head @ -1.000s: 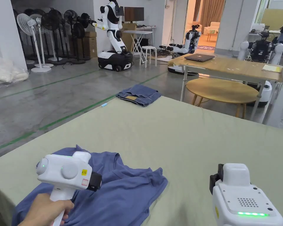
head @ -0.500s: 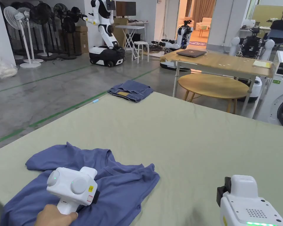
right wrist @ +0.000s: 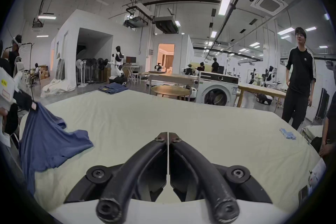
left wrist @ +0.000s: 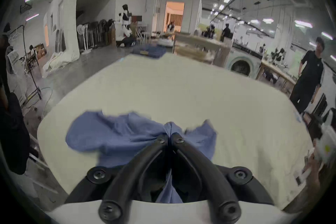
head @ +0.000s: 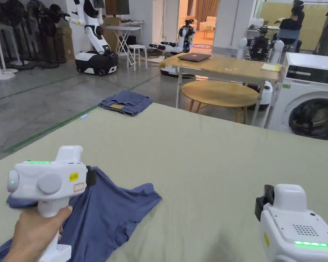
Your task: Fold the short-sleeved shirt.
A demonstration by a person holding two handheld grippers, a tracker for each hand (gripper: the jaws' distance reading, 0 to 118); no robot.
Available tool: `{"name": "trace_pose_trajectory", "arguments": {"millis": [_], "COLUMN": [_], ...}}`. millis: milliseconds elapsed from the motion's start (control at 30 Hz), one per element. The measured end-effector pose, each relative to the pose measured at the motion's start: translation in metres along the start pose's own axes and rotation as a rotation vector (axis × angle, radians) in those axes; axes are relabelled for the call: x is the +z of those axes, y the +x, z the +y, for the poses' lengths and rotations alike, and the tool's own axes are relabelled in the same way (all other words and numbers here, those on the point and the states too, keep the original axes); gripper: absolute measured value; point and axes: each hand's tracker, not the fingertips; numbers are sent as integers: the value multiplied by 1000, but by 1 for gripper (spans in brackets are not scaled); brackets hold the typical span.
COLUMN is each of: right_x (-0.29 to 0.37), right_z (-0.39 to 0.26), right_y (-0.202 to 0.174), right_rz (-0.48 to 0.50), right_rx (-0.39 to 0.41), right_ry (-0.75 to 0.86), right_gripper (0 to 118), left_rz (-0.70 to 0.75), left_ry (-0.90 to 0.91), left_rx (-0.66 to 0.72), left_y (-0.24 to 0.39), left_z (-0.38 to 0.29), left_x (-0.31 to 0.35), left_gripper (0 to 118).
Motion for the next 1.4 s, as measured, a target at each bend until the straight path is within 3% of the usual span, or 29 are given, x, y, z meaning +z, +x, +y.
{"name": "trace_pose_trajectory", "arguments": {"millis": [267,600,800,900,1000,1133,1167,1233,1400], "right_x": [16,55,84,97,107,113,114,114,111], "right_z": [8,8,3,-3,-10,-24,-26,-30,-28], "right_y": [36,102,152,168,183,196,198,200,193], "right_rz": [-79,-211,-316,-377,-392,-420,-422,-419,-397], "right_rx": [-33,-74,-84,-38,-54,-75,-80,-89,-100], "right_ry": [31,56,56,50,32,-6,-14,-33,-33], "right_gripper": [1,1,1,1,1,1,1,1,1], "left_rz": [-152,-487,-673,-765,-821,-801,-794,-805,-684], "left_ry": [172,209,149,69,-16,-101,-128,-113,28], "left_rx": [-110,-197,-265,-271,-248,-349,-347,-304,-239], "left_y": [94,252,353,390,418,440,440,432,392], "left_z": [68,98,74,46,12,-31,-35,-41,-30], "left_x": [42,36,24,11,-6,-21,-23,-22,-4], "left_gripper": [0,0,0,0,0,0,5,27,35]}}
